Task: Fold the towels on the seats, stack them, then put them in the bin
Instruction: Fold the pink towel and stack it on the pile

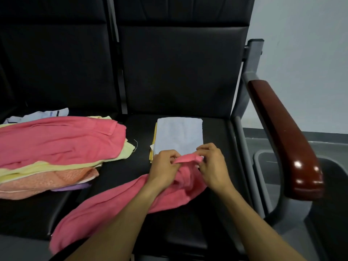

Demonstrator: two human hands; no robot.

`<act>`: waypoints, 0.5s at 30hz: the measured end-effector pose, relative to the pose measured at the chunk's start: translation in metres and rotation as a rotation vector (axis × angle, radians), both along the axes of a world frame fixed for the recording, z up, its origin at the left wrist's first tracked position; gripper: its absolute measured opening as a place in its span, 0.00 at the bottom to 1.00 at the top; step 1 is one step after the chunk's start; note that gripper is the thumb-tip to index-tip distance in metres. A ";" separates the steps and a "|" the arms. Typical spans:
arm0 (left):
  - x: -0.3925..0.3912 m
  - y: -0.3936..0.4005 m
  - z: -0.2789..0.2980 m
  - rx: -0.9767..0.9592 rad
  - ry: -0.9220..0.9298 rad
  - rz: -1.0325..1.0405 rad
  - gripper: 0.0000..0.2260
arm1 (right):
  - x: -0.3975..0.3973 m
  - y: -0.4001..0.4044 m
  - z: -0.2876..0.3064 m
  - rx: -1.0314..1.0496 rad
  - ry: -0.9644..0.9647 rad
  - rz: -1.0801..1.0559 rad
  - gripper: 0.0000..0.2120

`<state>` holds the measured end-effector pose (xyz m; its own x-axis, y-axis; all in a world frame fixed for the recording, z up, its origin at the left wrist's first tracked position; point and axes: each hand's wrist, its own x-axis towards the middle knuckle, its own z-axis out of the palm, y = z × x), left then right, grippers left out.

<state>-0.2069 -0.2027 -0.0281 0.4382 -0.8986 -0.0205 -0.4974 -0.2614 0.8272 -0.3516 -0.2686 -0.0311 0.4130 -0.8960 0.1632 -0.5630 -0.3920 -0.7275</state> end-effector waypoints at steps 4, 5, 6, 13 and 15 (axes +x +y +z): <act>0.012 0.000 -0.006 0.010 -0.072 0.040 0.14 | 0.003 -0.003 0.011 0.283 -0.489 -0.307 0.14; 0.015 0.000 -0.005 0.007 -0.083 0.054 0.15 | 0.004 -0.002 0.012 0.341 -0.618 -0.382 0.14; 0.018 0.000 -0.004 -0.005 -0.097 0.071 0.16 | 0.007 -0.001 0.012 0.372 -0.697 -0.441 0.14; 0.028 0.005 0.014 -0.288 -0.179 0.069 0.12 | 0.007 -0.010 0.014 0.485 -0.463 -0.339 0.17; 0.030 0.006 0.015 -0.245 -0.141 0.032 0.09 | 0.007 -0.008 0.018 0.436 -0.350 -0.141 0.11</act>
<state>-0.1770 -0.1965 -0.0127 0.4497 -0.8550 0.2583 -0.6064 -0.0799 0.7912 -0.3451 -0.2766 -0.0133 0.2728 -0.9535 -0.1281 -0.2843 0.0473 -0.9576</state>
